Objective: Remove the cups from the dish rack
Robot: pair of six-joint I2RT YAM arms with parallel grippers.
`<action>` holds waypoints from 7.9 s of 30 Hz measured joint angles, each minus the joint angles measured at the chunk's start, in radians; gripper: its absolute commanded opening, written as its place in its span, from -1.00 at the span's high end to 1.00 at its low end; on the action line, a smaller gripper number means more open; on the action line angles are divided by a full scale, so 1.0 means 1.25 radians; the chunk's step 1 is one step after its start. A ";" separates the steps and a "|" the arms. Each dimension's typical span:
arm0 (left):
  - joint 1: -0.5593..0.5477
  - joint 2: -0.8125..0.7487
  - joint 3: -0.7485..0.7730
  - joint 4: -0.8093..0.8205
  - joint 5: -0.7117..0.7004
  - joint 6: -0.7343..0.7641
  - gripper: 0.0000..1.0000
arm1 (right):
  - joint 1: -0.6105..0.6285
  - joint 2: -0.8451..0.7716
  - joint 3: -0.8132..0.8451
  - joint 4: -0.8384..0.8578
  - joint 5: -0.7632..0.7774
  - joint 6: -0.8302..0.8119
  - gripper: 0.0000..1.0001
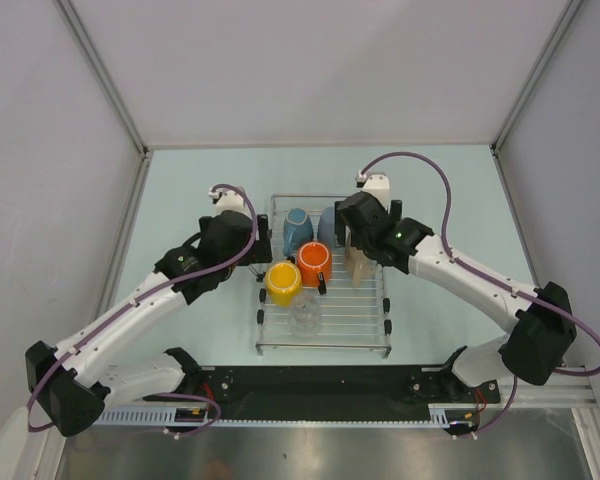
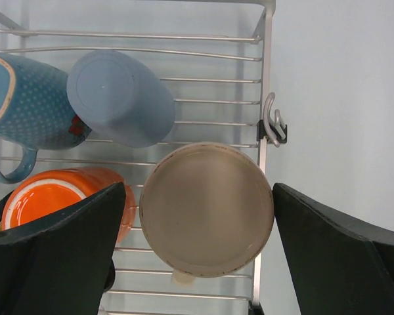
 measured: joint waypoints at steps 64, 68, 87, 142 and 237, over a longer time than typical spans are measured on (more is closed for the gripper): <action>0.000 0.023 -0.013 0.000 0.021 -0.013 -1.00 | -0.025 -0.129 -0.015 -0.071 0.040 0.002 1.00; 0.000 0.023 -0.013 0.000 0.021 -0.013 -0.99 | -0.122 -0.128 -0.002 -0.087 0.059 0.027 1.00; 0.000 0.016 -0.013 -0.019 0.024 -0.042 -0.94 | -0.510 0.004 0.009 -0.122 0.025 0.136 1.00; -0.001 -0.112 -0.184 0.665 0.555 -0.189 -0.87 | -0.407 -0.469 -0.468 0.693 -0.888 0.478 1.00; 0.421 0.449 0.300 -0.245 0.135 -0.005 0.99 | -0.346 -0.310 -0.190 -0.016 -0.247 0.149 -0.99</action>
